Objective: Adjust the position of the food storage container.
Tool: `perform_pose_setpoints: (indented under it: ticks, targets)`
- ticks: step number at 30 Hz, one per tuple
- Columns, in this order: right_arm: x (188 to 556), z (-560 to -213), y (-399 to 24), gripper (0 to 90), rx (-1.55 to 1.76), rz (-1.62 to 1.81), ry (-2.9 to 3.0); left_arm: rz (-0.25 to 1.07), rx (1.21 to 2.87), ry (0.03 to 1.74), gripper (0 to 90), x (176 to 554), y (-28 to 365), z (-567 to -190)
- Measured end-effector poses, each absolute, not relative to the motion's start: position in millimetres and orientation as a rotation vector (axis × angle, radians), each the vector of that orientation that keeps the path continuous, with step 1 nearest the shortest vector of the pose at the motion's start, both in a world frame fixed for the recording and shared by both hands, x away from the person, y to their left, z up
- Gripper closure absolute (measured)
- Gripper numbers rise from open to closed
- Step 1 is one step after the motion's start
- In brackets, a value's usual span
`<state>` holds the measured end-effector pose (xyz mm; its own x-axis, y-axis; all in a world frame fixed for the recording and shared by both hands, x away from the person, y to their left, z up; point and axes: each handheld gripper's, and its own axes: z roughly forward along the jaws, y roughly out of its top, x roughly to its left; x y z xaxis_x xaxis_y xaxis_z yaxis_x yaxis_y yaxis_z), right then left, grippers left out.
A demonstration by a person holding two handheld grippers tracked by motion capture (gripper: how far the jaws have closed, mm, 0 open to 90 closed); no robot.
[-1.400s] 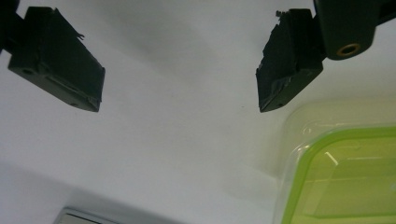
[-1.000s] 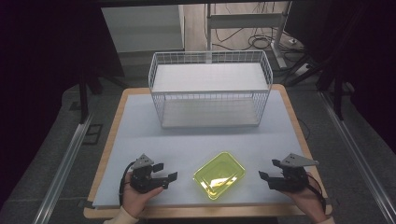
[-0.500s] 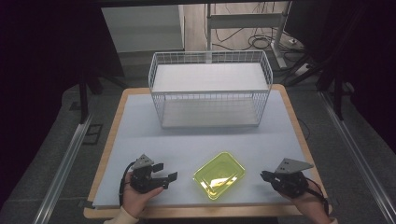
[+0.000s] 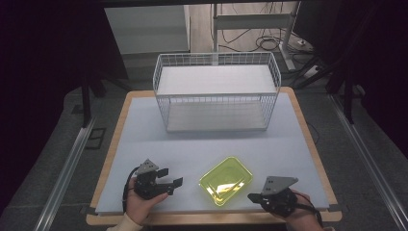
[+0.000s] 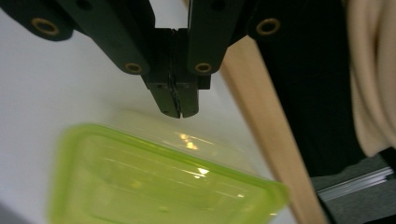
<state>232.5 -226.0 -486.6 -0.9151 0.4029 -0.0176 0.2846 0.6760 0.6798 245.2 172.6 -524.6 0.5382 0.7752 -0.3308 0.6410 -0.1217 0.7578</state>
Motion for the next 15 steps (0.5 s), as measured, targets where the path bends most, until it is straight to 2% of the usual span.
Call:
perform_pose_setpoints:
  ticks: [15]
  targets:
    - [218.3, -509.8, -175.2, 90.0, 0.441, 1.037, 2.785, 0.175, 1.839, 1.167, 24.2, 245.7, 172.3, -525.2]
